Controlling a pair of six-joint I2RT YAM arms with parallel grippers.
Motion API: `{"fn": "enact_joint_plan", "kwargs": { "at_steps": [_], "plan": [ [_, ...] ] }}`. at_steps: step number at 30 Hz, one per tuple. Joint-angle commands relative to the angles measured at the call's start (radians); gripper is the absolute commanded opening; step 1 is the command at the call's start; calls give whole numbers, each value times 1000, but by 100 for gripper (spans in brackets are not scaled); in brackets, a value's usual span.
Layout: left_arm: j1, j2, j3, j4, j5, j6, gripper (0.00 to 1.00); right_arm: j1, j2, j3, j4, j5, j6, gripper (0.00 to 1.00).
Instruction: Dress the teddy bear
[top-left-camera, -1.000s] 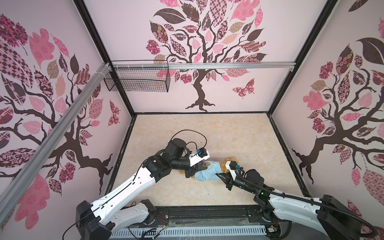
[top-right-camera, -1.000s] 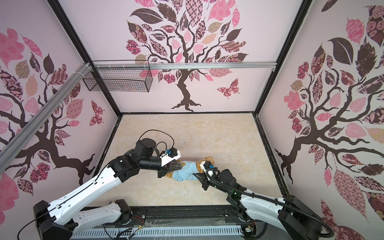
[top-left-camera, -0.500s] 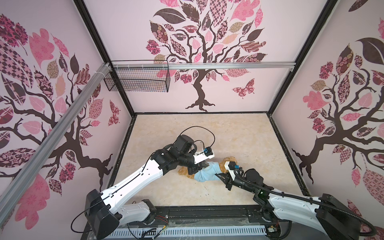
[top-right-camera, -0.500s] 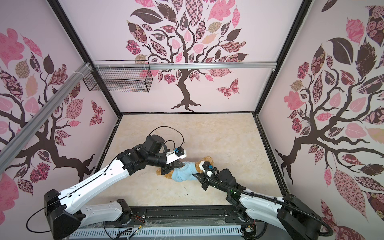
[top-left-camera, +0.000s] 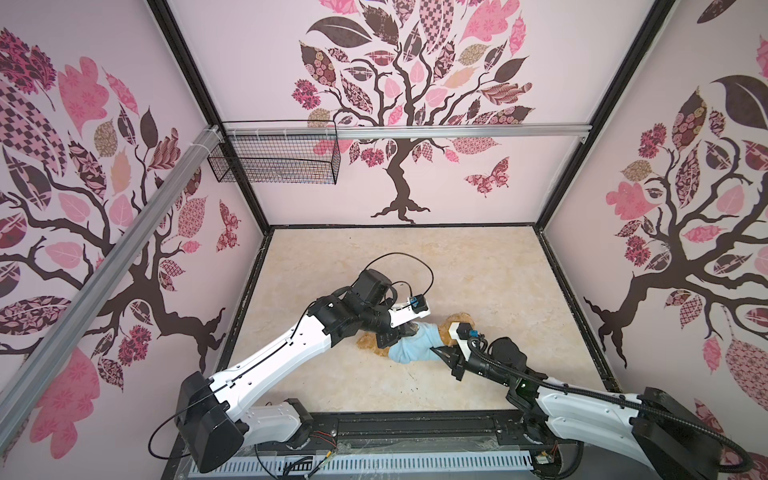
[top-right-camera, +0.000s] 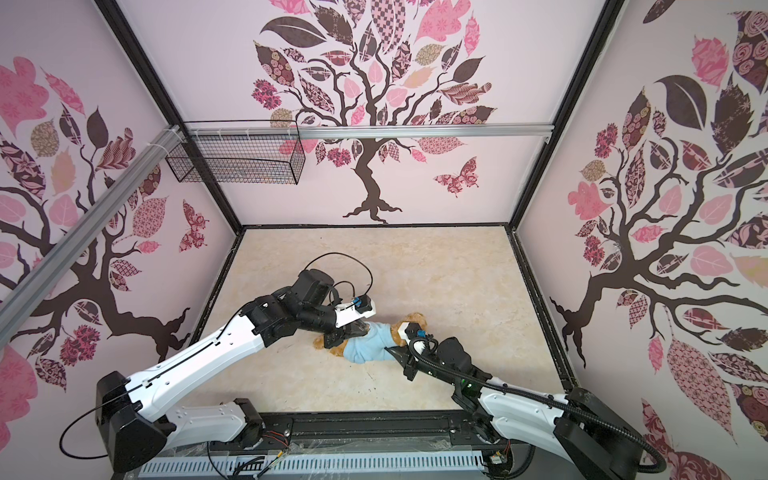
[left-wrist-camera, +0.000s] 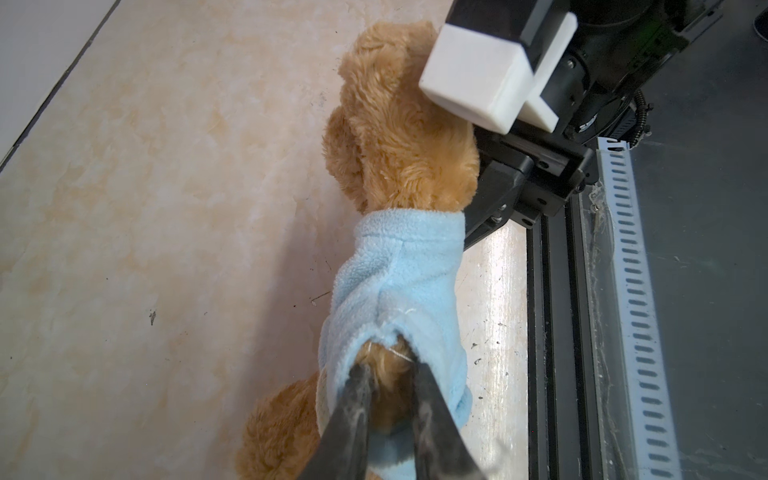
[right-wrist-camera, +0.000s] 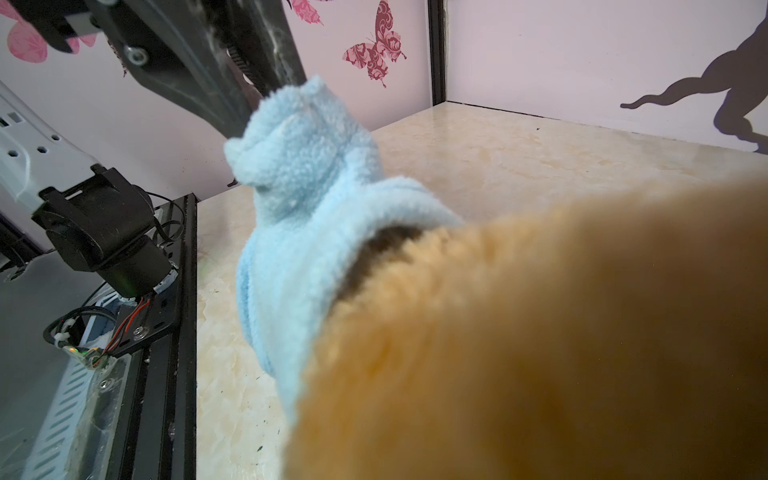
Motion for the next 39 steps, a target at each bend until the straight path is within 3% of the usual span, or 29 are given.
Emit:
{"fn": "enact_joint_plan", "kwargs": {
  "at_steps": [1, 14, 17, 20, 22, 27, 31, 36, 39],
  "plan": [
    [-5, 28, 46, -9, -19, 11, 25, -2, -4, 50, 54, -31, -13, 0],
    [-16, 173, 52, -85, 93, 13, 31, -1, 36, 111, 123, -59, -21, 0],
    [-37, 192, 36, -94, 118, 10, 22, 0, 53, 130, 162, -35, -2, 0],
    [-36, 157, 32, -67, 148, -14, 0, -3, 65, 125, 167, 7, 15, 0],
    [-22, 104, 22, -22, 176, -44, 0, -1, 57, 101, 146, 47, 22, 0],
    [98, -90, -83, 239, 358, -257, 0, -6, -34, -9, 42, 177, 80, 0],
    [152, -215, -179, 446, 400, -391, 0, -22, -117, -74, -5, 235, 160, 0],
    [248, -257, -239, 612, 494, -546, 0, -26, -166, -87, -47, 257, 175, 0],
    [304, -298, -321, 831, 480, -739, 0, -27, -178, -95, -54, 272, 161, 0]
  ]
}}
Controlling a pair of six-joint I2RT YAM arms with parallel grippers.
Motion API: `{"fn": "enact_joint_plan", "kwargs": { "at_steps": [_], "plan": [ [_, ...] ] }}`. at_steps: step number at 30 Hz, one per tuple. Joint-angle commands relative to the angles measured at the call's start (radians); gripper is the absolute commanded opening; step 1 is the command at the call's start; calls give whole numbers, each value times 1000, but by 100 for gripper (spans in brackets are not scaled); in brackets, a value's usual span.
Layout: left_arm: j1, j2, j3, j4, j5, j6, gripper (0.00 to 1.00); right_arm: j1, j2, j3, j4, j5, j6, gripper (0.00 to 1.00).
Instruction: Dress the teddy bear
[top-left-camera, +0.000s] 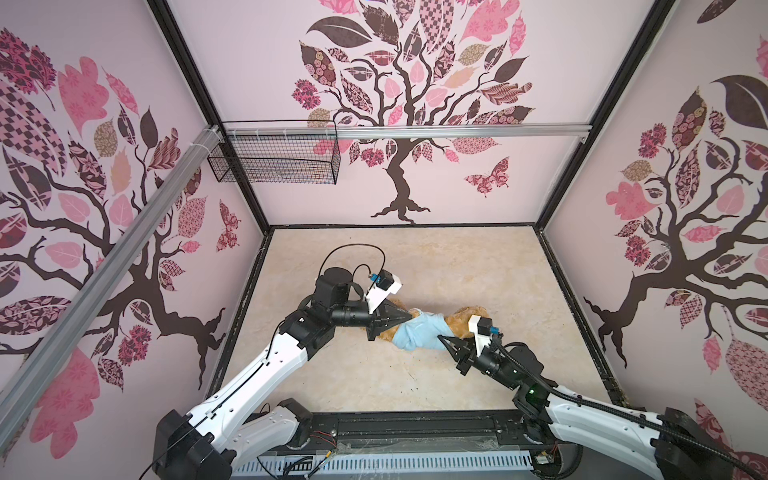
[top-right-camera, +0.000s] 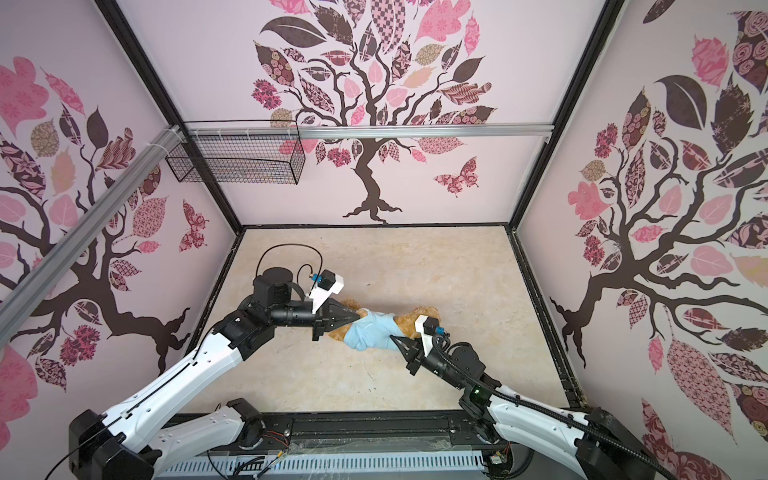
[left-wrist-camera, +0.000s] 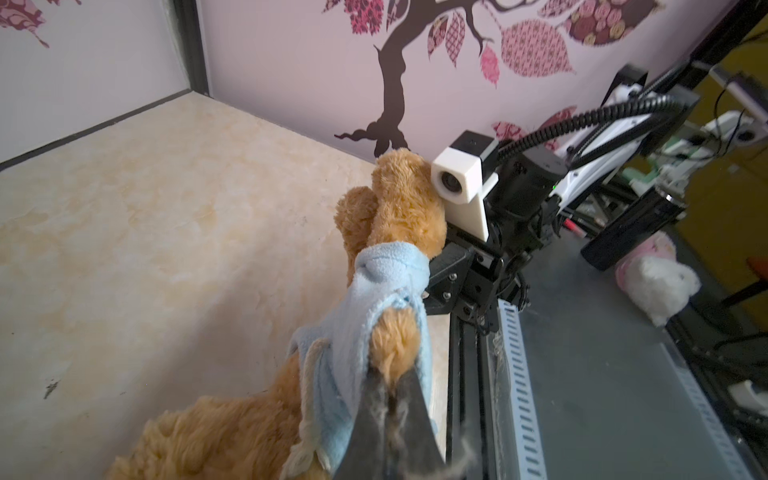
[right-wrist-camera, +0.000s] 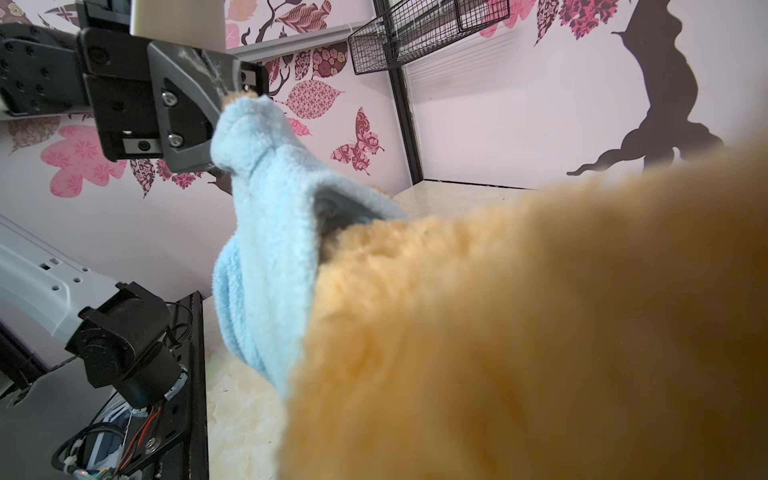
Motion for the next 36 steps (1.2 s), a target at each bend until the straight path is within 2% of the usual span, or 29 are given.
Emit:
{"fn": "enact_joint_plan", "kwargs": {
  "at_steps": [1, 4, 6, 9, 12, 16, 19, 24, 32, 36],
  "plan": [
    [80, -90, -73, 389, 27, -275, 0, -27, 0, -58, -118, 139, 16, 0],
    [84, -105, -120, 438, -33, -347, 0, -29, 22, -42, -99, 107, 1, 0],
    [82, -103, -142, 395, -55, -326, 0, -29, 51, -30, -57, 55, -19, 0],
    [31, -101, -118, 136, -126, -115, 0, -29, 95, 9, -27, -21, -52, 0],
    [-62, -94, -79, -75, -234, 100, 0, -28, 128, 45, -39, -73, -104, 0],
    [-86, -57, -17, -260, -256, 243, 26, -27, 148, 87, -91, -137, -187, 0],
    [-87, -60, 14, -292, -263, 266, 37, -27, 158, 99, -104, -174, -215, 0],
    [-91, -19, 85, -312, -274, 270, 47, -17, 178, 104, -91, -189, -216, 0],
    [-137, 136, 209, -427, -314, 310, 50, 2, 189, 109, -94, -183, -225, 0],
    [-153, 174, 226, -433, -311, 308, 46, 6, 188, 107, -94, -181, -226, 0]
  ]
}}
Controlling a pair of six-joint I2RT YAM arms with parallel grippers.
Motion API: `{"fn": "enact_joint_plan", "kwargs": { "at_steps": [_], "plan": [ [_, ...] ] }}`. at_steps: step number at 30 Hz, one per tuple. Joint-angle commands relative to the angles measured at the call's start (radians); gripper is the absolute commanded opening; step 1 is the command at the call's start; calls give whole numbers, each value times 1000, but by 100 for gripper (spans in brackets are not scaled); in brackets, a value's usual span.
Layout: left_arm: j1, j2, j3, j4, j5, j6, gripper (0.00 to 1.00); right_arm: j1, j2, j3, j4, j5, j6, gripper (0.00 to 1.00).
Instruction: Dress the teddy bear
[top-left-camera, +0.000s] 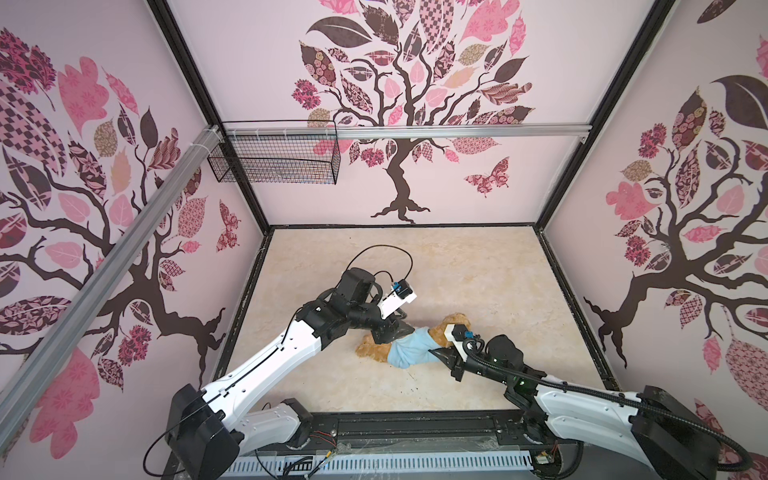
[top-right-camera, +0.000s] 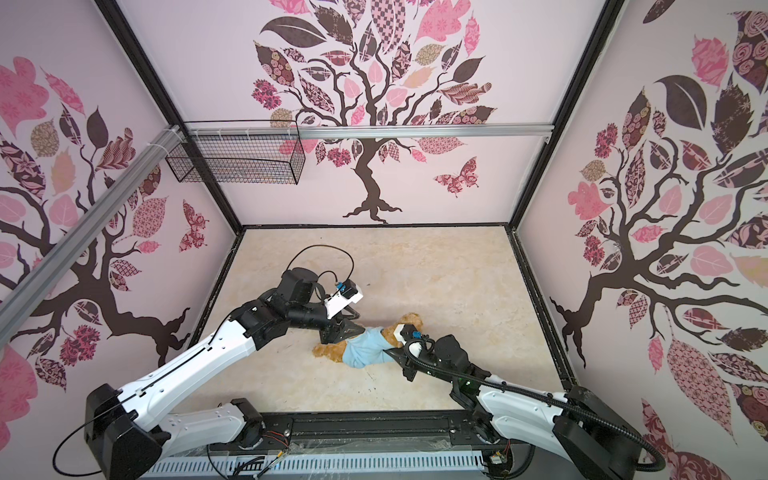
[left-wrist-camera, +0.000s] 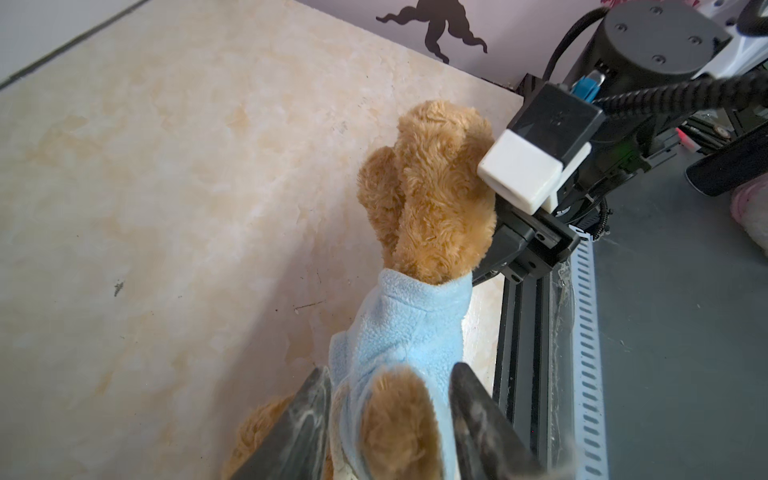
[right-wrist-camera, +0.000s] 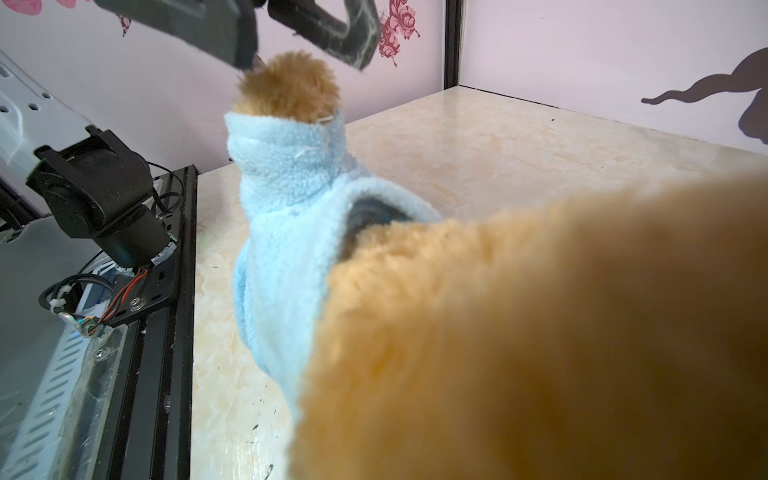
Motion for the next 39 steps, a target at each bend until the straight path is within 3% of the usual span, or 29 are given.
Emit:
{"fn": "enact_joint_plan", "kwargs": {
  "at_steps": [1, 4, 8, 12, 15, 20, 29, 31, 34, 36, 39],
  "plan": [
    [-10, 16, 55, -34, -4, 20, 43, 6, -3, 39, 37, -13, -13, 0],
    [-13, 22, 53, -36, -4, 19, 33, 6, -7, 37, 38, -8, -12, 0],
    [-11, 14, 55, -34, -1, 10, 13, 7, -16, 32, 32, 13, -10, 0],
    [-8, -35, 37, 54, 16, -67, 12, 7, -25, 16, 22, 45, 10, 0],
    [30, -91, -1, 189, 78, -188, 10, 7, -34, -1, 0, 80, 40, 0],
    [153, -191, -143, 581, 155, -564, 3, 6, -40, -36, -25, 128, 105, 0],
    [253, -247, -283, 865, 132, -823, 0, 6, 22, -27, -63, 178, 173, 0],
    [261, -260, -292, 859, 134, -800, 0, 4, 58, -7, -91, 194, 191, 0],
    [204, -255, -238, 601, 150, -553, 0, 5, 106, 48, -146, 176, 224, 0],
    [127, -236, -205, 401, 79, -353, 0, 5, 129, 85, -172, 158, 235, 0],
    [98, -175, -205, 311, 43, -254, 0, 3, 161, 142, -232, 150, 235, 0]
  ]
}}
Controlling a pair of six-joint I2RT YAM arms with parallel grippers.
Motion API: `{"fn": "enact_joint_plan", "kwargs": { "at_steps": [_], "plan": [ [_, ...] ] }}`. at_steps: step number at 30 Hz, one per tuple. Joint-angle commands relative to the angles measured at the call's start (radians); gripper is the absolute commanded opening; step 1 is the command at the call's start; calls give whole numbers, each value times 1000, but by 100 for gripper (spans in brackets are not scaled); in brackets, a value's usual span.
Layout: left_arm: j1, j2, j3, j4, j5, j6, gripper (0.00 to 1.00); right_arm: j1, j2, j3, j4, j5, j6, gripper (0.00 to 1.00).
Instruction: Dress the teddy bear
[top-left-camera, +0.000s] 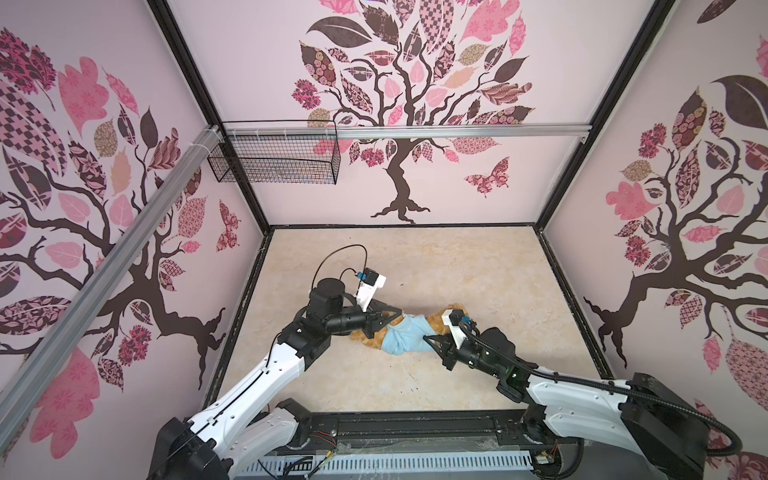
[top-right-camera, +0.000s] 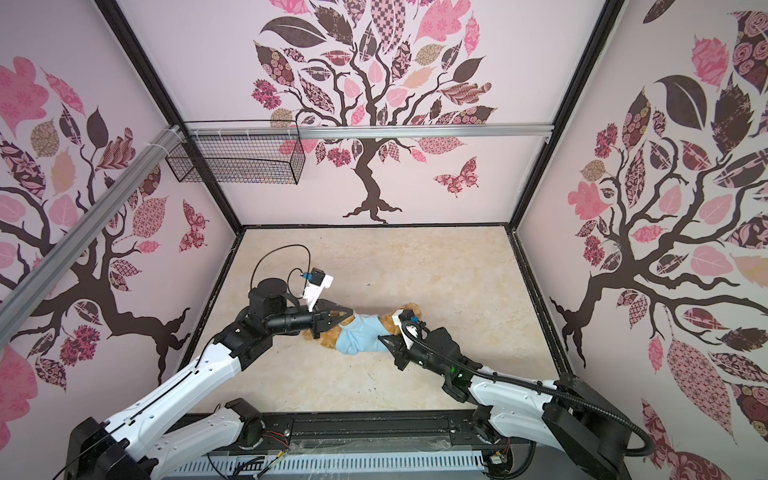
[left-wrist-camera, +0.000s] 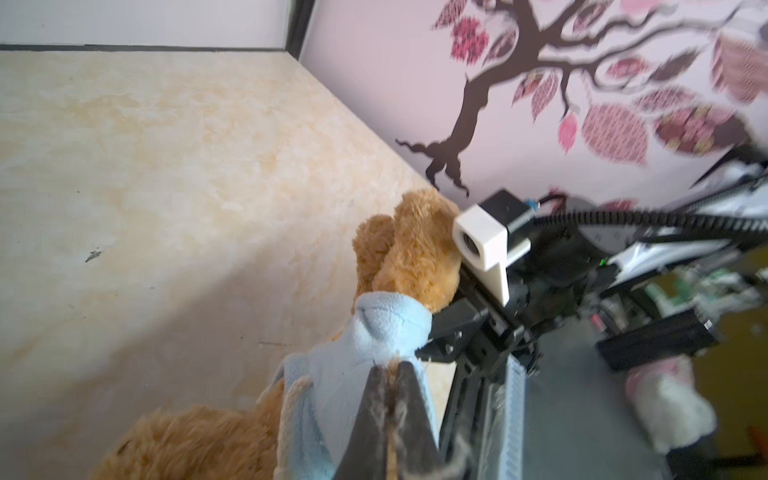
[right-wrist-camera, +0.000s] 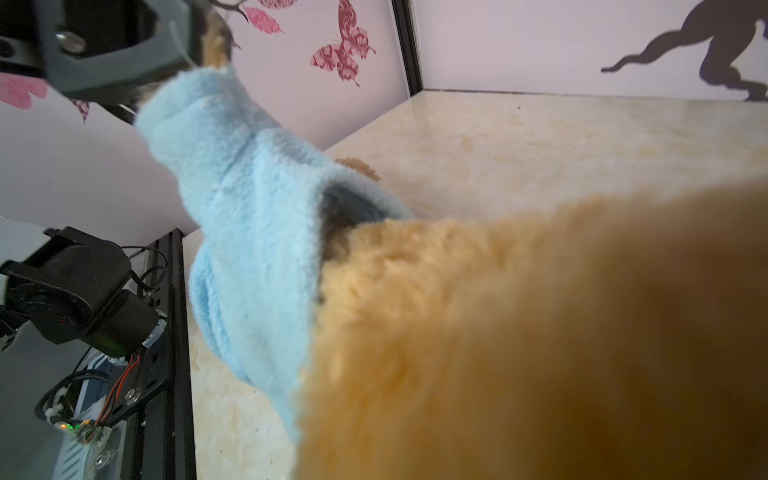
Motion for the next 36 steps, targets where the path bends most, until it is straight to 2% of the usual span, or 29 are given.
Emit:
{"fn": "enact_joint_plan", "kwargs": {
  "at_steps": [1, 3, 7, 11, 13, 14, 15, 20, 25, 28, 36],
  "plan": [
    [-13, 35, 63, -91, -72, 193, 0, -10, 52, 47, -217, 37, 24, 2],
    [-14, 59, 49, -52, -92, 175, 0, -15, 75, 75, -277, 45, 19, 8],
    [-13, 94, 39, 22, -146, 102, 0, -69, 74, 148, -480, 72, 12, 31],
    [-13, 117, 56, 2, -205, 38, 0, -87, -27, 194, -656, 205, -17, 47],
    [-13, 123, 57, -5, -210, 15, 0, -96, -98, 186, -654, 217, -14, 56],
    [-13, 124, 56, -5, -207, 5, 0, -96, -125, 188, -658, 219, -16, 64],
    [-13, 123, 51, -5, -204, -4, 0, -96, -149, 199, -676, 235, -15, 67],
    [-15, 113, 30, 11, -204, -26, 0, -94, -229, 271, -728, 269, -46, 73],
    [-15, 127, 29, 18, -182, -42, 0, -22, -267, 263, -546, 208, -168, 77],
    [-15, 134, 32, 19, -172, -50, 0, 33, -219, 258, -420, 149, -242, 77],
    [-16, 142, 26, 30, -148, -68, 0, 41, -11, 249, -106, -52, -298, 77]
  ]
}}
